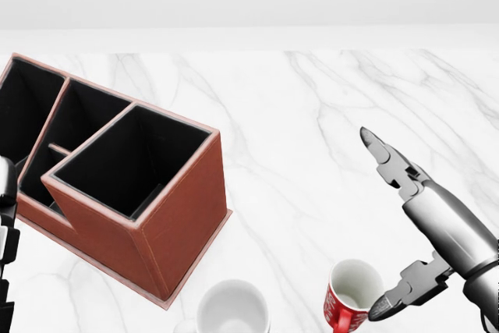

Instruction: Pick up the red mug and place it to the right of the caddy.

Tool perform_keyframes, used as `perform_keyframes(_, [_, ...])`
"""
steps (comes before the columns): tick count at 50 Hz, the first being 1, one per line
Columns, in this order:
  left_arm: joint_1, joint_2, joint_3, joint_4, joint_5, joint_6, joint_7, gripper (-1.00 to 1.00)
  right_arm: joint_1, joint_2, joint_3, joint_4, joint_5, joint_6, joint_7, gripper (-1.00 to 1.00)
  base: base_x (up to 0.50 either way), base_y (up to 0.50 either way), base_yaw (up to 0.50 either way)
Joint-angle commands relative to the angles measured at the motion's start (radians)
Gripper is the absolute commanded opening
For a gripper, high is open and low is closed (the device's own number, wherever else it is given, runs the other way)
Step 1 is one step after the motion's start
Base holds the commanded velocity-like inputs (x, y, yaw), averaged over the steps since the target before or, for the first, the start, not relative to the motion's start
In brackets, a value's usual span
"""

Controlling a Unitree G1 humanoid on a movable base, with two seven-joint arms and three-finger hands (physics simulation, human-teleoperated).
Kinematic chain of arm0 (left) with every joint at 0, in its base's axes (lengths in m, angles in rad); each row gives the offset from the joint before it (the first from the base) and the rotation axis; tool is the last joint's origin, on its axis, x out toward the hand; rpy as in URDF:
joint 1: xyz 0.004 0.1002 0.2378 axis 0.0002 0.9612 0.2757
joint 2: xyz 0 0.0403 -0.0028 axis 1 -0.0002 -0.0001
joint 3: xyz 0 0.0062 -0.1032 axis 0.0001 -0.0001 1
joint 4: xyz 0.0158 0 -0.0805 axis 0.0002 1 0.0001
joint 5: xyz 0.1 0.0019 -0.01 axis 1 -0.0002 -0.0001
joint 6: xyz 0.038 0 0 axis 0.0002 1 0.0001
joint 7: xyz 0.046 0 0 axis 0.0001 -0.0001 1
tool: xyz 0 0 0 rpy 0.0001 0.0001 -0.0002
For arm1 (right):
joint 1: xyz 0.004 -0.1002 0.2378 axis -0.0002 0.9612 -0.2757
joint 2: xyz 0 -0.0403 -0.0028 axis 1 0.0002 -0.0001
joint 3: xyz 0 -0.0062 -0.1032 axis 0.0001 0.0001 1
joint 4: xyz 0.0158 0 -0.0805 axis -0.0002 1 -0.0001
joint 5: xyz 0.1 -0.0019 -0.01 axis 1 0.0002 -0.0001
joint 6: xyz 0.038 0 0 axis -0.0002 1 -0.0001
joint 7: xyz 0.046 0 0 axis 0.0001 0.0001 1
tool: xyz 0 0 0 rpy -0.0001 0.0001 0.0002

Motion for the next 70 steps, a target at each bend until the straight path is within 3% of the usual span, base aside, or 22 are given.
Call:
perform_keyframes(1, [0.006, 0.000, 0.004, 0.000, -0.004, 0.000, -0.001, 1.00, 0.017, 0.008, 0.003, 0.067, -0.044, 0.000, 0.000, 1.00, 0.00, 0.00, 0.00])
perform_keyframes(34, [-0.005, -0.001, 0.010, 0.000, -0.005, 0.000, 0.000, 1.00, 0.051, 0.007, 0.014, 0.195, -0.052, 0.000, 0.000, 1.00, 0.00, 0.00, 0.00])
perform_keyframes(70, [-0.015, -0.021, 0.010, 0.000, 0.011, 0.000, -0.019, 1.00, -0.025, -0.039, 0.044, 0.373, -0.102, 0.000, 0.000, 1.00, 0.00, 0.00, 0.00])
